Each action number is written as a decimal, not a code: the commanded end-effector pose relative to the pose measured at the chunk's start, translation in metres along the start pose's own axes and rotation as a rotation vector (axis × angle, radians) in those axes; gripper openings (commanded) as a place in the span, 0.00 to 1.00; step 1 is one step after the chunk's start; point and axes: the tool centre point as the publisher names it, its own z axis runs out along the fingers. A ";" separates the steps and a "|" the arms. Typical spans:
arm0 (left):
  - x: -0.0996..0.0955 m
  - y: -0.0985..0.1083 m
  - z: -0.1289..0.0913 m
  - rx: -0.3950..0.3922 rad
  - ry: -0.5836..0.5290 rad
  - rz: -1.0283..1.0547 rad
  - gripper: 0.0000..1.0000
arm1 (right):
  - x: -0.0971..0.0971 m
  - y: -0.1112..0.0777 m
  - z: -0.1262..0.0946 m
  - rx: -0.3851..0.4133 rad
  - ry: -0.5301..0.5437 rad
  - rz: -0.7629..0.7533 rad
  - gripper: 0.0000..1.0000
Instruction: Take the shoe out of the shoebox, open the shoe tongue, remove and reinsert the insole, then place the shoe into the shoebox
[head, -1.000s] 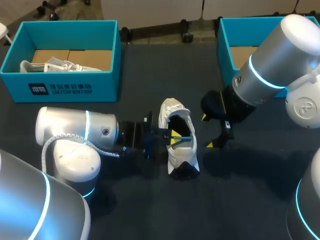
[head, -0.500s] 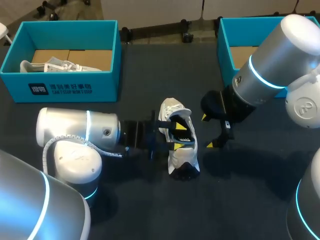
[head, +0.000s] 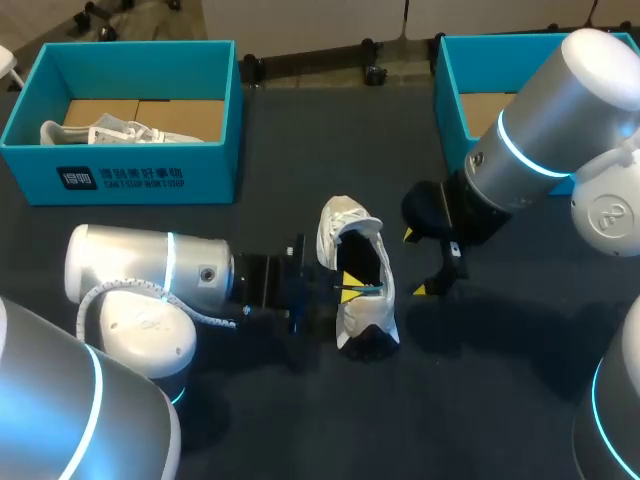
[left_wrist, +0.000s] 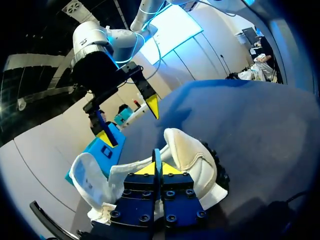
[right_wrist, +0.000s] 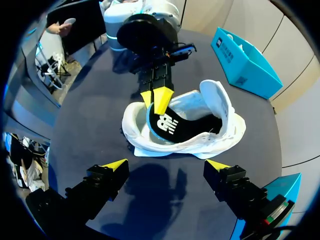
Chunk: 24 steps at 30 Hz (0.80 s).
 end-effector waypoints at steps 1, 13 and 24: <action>0.000 0.008 0.016 -0.015 0.006 -0.010 0.00 | 0.001 0.000 0.000 0.001 -0.001 -0.001 1.00; -0.014 -0.009 0.002 -0.004 -0.025 0.001 0.81 | 0.001 0.000 0.000 0.001 -0.001 -0.001 1.00; -0.028 -0.025 -0.022 -0.007 -0.014 0.025 0.88 | 0.001 0.000 0.000 0.001 -0.001 -0.001 1.00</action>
